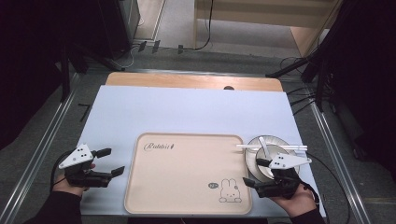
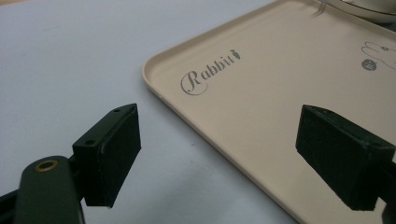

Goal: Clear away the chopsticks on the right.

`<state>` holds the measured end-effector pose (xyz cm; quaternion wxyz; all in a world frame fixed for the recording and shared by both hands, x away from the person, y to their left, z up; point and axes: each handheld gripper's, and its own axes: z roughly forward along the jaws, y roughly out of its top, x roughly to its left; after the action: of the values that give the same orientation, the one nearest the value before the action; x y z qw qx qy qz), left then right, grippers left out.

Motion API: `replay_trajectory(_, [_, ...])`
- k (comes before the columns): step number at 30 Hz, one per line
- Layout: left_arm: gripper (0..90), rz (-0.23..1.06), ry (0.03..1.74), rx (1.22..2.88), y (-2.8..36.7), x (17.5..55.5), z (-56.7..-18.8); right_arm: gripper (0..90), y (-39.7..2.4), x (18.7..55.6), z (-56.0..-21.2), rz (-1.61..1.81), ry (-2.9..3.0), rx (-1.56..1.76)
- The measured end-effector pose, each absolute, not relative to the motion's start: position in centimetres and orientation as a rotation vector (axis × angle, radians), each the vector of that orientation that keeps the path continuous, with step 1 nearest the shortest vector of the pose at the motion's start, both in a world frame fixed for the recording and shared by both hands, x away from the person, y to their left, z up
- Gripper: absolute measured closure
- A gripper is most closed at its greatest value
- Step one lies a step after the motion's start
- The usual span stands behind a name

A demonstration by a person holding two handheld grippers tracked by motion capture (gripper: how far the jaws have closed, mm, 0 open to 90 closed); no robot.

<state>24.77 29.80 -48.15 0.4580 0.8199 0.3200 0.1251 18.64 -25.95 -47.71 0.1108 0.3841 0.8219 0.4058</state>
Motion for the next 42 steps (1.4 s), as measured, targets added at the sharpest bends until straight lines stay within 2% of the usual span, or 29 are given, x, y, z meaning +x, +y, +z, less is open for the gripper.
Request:
replay_trajectory(31, [14.6, 0.337, 0.791, 2.034, 29.8, 24.7, -48.1, 21.2, -26.0, 18.8, -47.6, 1.189, 2.436, 1.133])
replay_trajectory(42, [14.6, 0.337, 0.796, 2.034, 29.8, 24.7, -48.1, 24.6, -27.0, 18.7, -46.4, 1.225, 2.392, 1.151])
